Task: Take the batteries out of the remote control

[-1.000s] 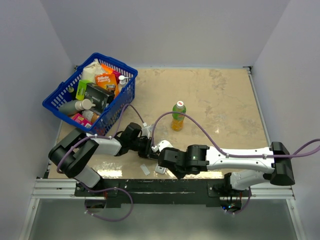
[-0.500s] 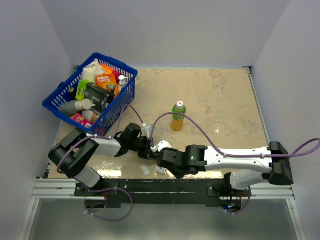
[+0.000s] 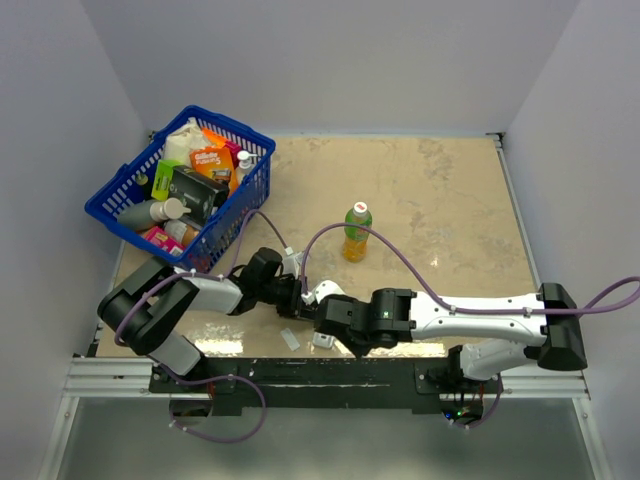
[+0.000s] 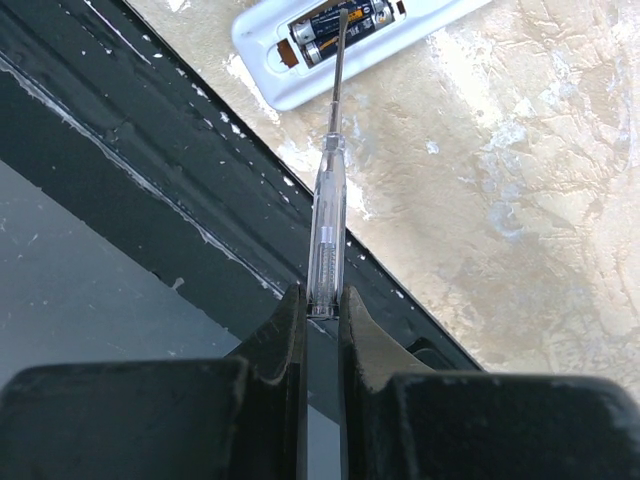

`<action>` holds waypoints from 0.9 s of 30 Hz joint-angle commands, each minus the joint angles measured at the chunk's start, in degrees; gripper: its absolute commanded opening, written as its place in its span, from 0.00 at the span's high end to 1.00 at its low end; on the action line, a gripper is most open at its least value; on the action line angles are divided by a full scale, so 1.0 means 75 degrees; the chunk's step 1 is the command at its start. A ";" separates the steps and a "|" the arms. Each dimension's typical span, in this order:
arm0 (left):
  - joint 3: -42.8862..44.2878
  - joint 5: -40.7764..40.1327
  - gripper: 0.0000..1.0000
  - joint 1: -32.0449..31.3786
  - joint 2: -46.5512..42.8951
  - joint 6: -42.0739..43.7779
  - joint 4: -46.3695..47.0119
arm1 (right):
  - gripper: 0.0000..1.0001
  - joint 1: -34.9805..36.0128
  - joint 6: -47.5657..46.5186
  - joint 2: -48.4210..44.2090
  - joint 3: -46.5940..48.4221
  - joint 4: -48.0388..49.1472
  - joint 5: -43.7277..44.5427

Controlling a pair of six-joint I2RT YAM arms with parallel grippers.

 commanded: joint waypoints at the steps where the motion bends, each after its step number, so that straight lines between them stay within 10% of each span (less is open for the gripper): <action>1: -0.0087 -0.0022 0.73 -0.0088 0.0094 0.0021 0.0270 | 1.00 -0.0014 -0.0117 -0.0196 0.0356 -0.0320 0.0137; 27: -0.0145 -0.0010 0.73 -0.0099 0.0117 0.0010 0.0329 | 1.00 -0.0026 -0.0234 0.0179 0.0063 0.0207 -0.0120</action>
